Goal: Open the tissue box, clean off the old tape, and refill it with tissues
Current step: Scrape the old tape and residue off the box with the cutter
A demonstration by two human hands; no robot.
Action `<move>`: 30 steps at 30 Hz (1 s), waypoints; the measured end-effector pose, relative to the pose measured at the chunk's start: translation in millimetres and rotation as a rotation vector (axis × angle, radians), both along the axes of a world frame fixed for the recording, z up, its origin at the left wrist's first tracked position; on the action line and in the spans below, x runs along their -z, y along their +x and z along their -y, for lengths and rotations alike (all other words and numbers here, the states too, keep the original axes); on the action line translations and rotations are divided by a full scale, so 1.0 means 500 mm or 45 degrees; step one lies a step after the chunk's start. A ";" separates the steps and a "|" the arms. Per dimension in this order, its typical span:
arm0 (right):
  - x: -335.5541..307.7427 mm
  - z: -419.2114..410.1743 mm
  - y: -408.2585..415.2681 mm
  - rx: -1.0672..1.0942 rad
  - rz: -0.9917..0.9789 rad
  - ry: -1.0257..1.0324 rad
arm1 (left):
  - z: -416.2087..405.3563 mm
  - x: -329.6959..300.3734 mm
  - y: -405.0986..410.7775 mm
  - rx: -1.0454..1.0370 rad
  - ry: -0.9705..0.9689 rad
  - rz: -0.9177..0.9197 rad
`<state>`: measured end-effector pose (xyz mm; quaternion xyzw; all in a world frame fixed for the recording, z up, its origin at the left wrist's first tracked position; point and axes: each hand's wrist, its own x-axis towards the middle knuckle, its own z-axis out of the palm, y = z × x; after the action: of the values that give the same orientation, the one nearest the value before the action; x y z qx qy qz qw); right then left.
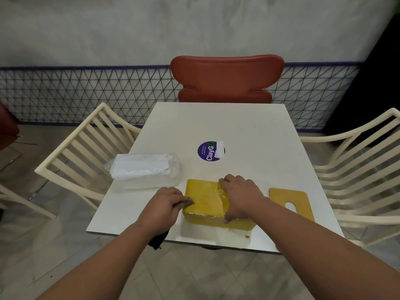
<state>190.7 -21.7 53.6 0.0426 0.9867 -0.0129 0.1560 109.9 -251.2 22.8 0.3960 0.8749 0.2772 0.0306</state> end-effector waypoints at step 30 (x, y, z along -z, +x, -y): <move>-0.005 -0.007 -0.010 -0.012 0.049 0.005 | -0.007 0.039 0.085 -0.123 -0.074 0.094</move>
<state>185.6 -18.1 55.9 0.0384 0.9838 -0.0094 0.1749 152.2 -247.9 3.5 0.3419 0.8989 0.2673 0.0610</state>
